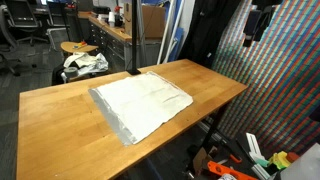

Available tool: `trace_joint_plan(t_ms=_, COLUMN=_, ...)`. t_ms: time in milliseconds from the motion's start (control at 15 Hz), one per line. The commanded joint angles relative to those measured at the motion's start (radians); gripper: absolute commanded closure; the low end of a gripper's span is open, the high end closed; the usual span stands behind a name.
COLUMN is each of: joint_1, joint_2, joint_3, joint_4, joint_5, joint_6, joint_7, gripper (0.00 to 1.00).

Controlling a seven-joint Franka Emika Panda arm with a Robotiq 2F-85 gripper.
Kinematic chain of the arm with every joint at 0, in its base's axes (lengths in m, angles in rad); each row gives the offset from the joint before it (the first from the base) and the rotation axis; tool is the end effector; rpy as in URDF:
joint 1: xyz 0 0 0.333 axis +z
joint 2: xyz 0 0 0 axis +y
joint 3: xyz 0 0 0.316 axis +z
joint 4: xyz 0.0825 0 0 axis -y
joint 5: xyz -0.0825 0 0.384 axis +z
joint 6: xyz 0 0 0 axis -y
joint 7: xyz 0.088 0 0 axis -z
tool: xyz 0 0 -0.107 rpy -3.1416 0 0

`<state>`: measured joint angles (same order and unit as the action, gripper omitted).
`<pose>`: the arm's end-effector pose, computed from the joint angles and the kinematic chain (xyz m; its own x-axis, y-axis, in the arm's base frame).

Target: Fold the white towel from right to left

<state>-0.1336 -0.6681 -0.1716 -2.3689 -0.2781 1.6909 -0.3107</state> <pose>0.3237 -0.1409 0.5534 0.9950 0.0728 -0.0688 0.0828 -0.9844 0.1551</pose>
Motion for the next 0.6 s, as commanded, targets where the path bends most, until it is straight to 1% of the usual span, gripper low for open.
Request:
trace_joint_plan(t_ms=0, joint_1=0.015, joint_2=-0.001, joint_3=-0.01, joint_4=0.008, joint_5=-0.006, joint_6=-0.004, joint_7=0.007, gripper=0.0)
trace_joint_plan(t_ms=533, joint_1=0.015, joint_2=-0.01, joint_3=-0.01, joint_4=0.015, joint_5=-0.006, joint_6=-0.004, joint_7=0.007, gripper=0.0)
